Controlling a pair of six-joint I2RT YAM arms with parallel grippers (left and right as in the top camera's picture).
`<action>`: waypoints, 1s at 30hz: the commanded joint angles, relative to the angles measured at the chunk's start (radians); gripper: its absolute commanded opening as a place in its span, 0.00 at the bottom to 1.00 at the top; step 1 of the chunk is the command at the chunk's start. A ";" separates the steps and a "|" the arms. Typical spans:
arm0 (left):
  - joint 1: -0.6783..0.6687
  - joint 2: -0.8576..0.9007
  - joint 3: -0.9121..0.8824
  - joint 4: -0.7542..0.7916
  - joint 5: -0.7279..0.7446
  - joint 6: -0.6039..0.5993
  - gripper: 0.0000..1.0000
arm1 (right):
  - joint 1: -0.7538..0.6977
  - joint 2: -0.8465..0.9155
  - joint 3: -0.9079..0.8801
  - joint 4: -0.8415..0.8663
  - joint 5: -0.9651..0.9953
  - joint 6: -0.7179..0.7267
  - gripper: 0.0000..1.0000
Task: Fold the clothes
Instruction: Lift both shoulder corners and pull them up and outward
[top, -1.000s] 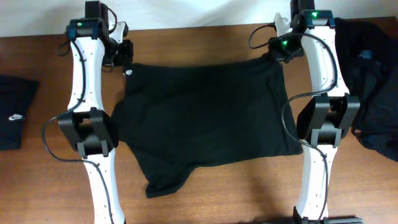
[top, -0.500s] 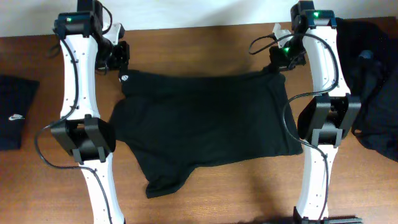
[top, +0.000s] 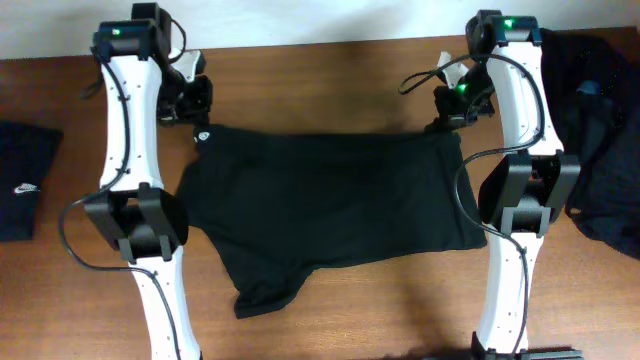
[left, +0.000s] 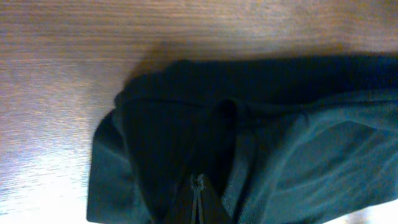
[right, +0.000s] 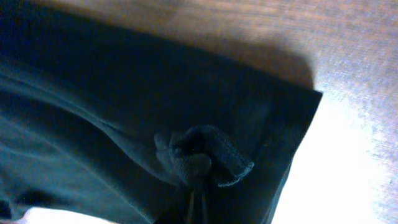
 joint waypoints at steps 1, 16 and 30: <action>-0.026 -0.026 -0.027 0.002 0.000 -0.006 0.01 | -0.006 -0.036 0.016 -0.021 -0.016 -0.014 0.04; -0.046 -0.026 -0.128 -0.010 -0.068 -0.007 0.01 | -0.006 -0.036 -0.055 -0.051 -0.013 -0.011 0.04; -0.046 -0.026 -0.252 0.051 -0.069 -0.006 0.29 | -0.006 -0.035 -0.128 -0.020 0.032 -0.010 0.05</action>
